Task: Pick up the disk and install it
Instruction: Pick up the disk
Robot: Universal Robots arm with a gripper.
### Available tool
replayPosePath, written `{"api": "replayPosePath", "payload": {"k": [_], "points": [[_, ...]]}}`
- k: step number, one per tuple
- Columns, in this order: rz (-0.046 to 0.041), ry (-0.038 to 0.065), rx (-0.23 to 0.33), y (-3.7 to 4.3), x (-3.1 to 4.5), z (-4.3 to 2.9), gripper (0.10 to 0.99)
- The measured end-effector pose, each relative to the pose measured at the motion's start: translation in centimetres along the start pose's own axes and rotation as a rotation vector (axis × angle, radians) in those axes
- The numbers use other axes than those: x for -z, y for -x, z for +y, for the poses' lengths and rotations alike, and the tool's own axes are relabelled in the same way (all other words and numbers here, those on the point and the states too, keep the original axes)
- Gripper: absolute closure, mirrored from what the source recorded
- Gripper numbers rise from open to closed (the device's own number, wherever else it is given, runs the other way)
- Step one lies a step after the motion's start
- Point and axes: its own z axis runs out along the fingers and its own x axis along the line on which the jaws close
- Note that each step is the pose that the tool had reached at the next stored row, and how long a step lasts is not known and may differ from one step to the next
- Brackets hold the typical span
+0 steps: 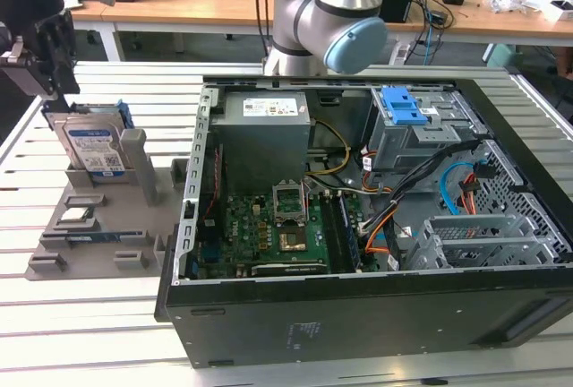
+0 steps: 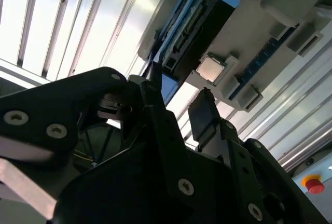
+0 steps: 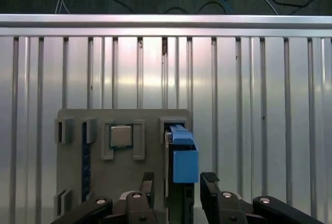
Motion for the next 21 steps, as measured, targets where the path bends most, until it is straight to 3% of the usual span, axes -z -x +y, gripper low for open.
{"api": "replayPosePath", "payload": {"k": [7,13,21], "points": [[0.0002,0.0,0.001,0.3,-2.1,-0.11,0.604],[0.0002,0.0,0.001,0.3,-2.97,-0.15,0.604],[0.0002,0.0,0.001,0.3,-3.29,-0.17,0.604]]}}
